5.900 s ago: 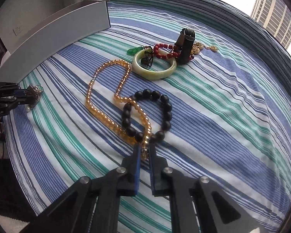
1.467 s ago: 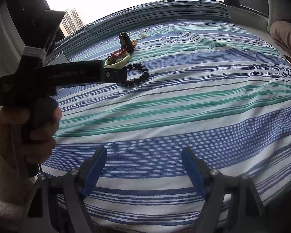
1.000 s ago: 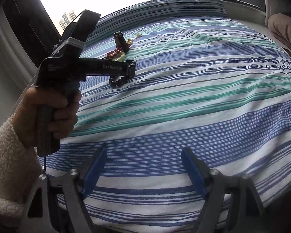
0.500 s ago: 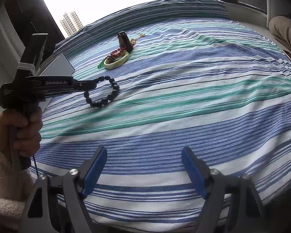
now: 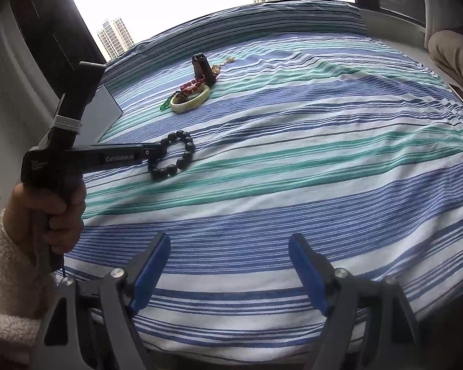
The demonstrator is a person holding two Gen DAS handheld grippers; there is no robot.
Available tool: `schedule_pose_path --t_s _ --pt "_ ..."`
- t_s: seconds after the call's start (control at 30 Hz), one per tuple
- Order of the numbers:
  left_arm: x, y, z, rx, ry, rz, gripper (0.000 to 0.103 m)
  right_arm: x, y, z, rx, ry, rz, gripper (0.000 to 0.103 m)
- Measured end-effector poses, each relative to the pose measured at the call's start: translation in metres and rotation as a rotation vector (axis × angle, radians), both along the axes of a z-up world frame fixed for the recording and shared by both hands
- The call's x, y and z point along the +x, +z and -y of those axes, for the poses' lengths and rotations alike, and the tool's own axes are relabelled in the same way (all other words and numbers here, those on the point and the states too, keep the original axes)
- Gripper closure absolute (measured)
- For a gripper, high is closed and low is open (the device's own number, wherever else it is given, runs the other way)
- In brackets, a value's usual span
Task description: Organize jewelry
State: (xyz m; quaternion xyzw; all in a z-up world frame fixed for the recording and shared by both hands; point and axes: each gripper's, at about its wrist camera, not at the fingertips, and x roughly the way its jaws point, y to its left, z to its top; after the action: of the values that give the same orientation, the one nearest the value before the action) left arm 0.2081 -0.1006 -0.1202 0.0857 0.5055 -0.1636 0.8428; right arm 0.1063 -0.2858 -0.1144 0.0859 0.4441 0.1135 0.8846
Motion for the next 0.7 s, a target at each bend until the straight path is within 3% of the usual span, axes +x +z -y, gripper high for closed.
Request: schedule_pose_path --t_s 0.1,0.27,0.37,0.5,0.57,0.6,0.63,0.7 --pt "0.000 0.004 -0.010 -0.070 0.043 -0.027 0.094 0.004 0.004 0.000 -0.001 0.006 0.011 0.022" --pt "-0.018 0.028 -0.040 -0.192 0.103 0.006 0.094 0.025 0.022 0.007 0.000 0.021 0.045 0.022" --pt "-0.034 0.046 -0.057 -0.222 0.126 0.044 0.094 0.058 0.040 0.000 0.023 0.072 0.043 0.022" --pt "-0.049 0.054 -0.079 -0.242 0.167 0.062 0.094 0.128 0.048 -0.026 0.157 0.188 -0.026 0.023" --pt "-0.053 0.053 -0.092 -0.249 0.194 0.059 0.094 0.172 0.043 -0.045 0.194 0.221 -0.060 0.037" --pt "-0.054 0.052 -0.098 -0.252 0.207 0.055 0.094 0.195 0.038 -0.051 0.211 0.216 -0.093 0.055" --pt "-0.055 0.050 -0.104 -0.256 0.222 0.052 0.094 0.219 0.029 -0.057 0.227 0.200 -0.137 0.061" --pt "-0.057 0.048 -0.113 -0.267 0.245 0.047 0.094 0.257 0.013 -0.068 0.227 0.175 -0.198 0.061"
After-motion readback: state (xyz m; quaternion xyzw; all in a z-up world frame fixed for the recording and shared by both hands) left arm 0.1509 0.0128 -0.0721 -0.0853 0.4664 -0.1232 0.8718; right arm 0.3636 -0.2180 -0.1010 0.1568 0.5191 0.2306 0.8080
